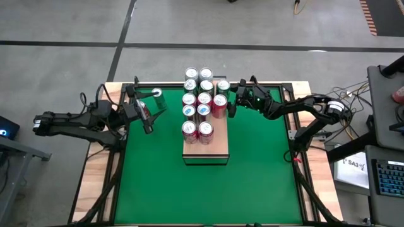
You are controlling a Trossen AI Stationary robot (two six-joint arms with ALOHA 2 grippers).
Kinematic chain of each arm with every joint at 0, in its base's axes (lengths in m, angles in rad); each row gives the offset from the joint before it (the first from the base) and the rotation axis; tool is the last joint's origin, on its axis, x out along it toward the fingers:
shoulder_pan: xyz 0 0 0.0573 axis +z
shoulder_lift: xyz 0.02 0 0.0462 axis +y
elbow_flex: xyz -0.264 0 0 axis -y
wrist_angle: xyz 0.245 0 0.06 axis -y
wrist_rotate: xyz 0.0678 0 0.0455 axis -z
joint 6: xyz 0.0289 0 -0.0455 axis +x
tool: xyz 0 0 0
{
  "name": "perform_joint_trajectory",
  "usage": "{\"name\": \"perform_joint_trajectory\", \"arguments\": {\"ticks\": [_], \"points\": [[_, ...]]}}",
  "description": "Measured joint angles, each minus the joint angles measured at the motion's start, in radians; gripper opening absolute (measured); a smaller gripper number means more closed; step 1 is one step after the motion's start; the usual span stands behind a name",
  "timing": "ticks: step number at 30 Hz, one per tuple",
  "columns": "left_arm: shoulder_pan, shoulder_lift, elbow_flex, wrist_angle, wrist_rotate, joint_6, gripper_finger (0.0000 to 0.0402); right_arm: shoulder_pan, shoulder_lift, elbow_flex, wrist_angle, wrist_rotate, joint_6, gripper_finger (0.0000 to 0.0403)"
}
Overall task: Place canned beverage on shelf
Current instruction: Put the green can on the shelf
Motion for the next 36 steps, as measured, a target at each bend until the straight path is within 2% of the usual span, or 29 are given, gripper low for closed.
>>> {"name": "perform_joint_trajectory", "arguments": {"ticks": [14, 25, 36], "points": [[0.000, 0.000, 0.000, 0.019, 0.000, -0.003, 0.0294, 0.002, 0.000, 0.005, -0.010, 0.002, -0.010, 0.0327], [0.000, 0.000, 0.000, 0.024, 0.000, -0.004, 0.0294, 0.002, 0.000, 0.087, -0.179, -0.002, -0.014, 0.0327], [0.000, 0.000, 0.000, 0.022, 0.000, -0.003, 0.0294, 0.002, -0.002, 0.093, -0.194, 0.002, 0.005, 0.0327]]}}
